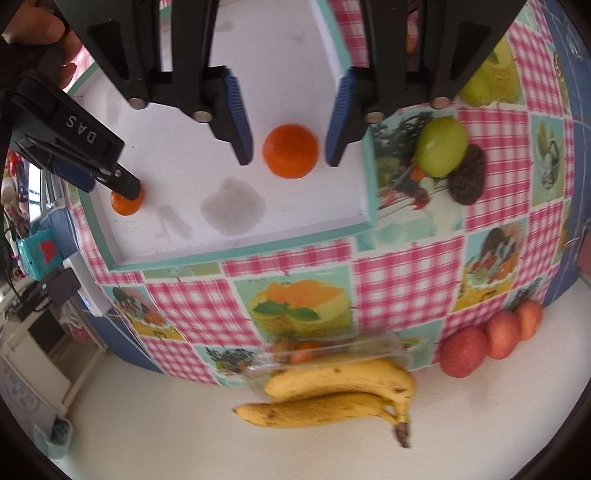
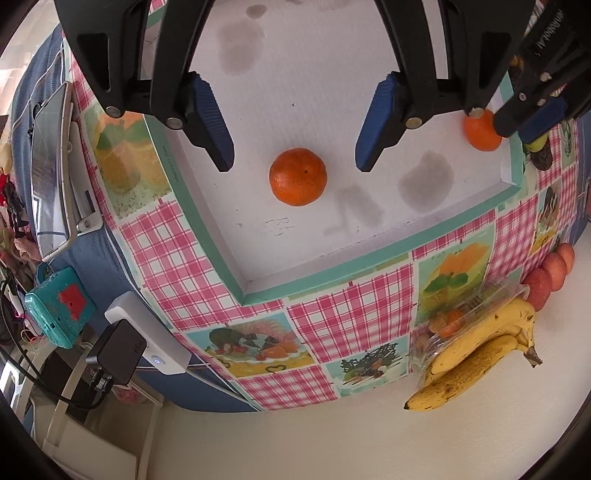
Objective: Organize fruits
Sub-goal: 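Open the left tool to drop its orange in the tray while the right tool releases its orange, then move both open tools back over the fruit pile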
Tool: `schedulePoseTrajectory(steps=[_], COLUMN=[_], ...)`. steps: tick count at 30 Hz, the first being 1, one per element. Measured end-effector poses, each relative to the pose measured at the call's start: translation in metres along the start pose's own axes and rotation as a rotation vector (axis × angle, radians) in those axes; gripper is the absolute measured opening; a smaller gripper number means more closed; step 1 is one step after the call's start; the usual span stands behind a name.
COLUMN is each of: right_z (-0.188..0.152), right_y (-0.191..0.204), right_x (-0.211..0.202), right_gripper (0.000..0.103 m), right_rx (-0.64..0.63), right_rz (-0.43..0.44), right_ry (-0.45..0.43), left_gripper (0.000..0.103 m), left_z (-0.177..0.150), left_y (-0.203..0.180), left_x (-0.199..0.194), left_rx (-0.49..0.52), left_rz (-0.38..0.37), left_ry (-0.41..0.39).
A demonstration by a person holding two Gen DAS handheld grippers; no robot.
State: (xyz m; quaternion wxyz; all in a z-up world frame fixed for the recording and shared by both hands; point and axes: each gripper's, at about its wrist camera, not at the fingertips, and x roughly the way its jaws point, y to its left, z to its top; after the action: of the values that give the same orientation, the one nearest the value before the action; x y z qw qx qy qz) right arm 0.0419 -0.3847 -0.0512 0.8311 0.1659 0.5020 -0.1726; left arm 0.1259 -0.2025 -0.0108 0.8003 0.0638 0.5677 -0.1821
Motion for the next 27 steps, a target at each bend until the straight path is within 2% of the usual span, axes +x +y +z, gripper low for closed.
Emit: schedulePoseTrajectory(steps=[1, 4, 7, 10, 13, 19, 24, 27], right_z=[-0.001, -0.004, -0.007, -0.012, -0.016, -0.023, -0.030, -0.035], right_y=[0.000, 0.001, 0.003, 0.007, 0.012, 0.025, 0.036, 0.043], right_x=[-0.002, -0.008, -0.013, -0.017, -0.022, -0.031, -0.037, -0.043], right_gripper=[0.070, 0.083, 0.084, 0.092, 0.094, 0.094, 0.094, 0.094], right_rx=[-0.003, -0.011, -0.020, -0.030, -0.036, -0.059, -0.083, -0.103], right_rz=[-0.002, -0.014, -0.007, 0.000, 0.005, 0.022, 0.040, 0.040], right_ry=[-0.004, -0.016, -0.028, -0.038, -0.055, -0.102, -0.141, -0.162], left_gripper=[0.064, 0.070, 0.081, 0.089, 0.099, 0.103, 0.103, 0.103], left_z=[-0.001, -0.006, -0.011, -0.019, -0.029, -0.048, -0.060, -0.067], left_y=[0.004, 0.021, 0.037, 0.058, 0.077, 0.117, 0.144, 0.159], left_x=[-0.003, -0.011, -0.016, -0.021, -0.027, -0.035, -0.041, -0.049], left_rx=[-0.009, -0.041, -0.078, -0.129, -0.170, -0.244, -0.292, -0.313], left_rz=[0.005, 0.040, 0.087, 0.134, 0.181, 0.252, 0.277, 0.327], left_ry=[-0.004, -0.022, -0.029, -0.043, -0.059, -0.082, -0.083, -0.093])
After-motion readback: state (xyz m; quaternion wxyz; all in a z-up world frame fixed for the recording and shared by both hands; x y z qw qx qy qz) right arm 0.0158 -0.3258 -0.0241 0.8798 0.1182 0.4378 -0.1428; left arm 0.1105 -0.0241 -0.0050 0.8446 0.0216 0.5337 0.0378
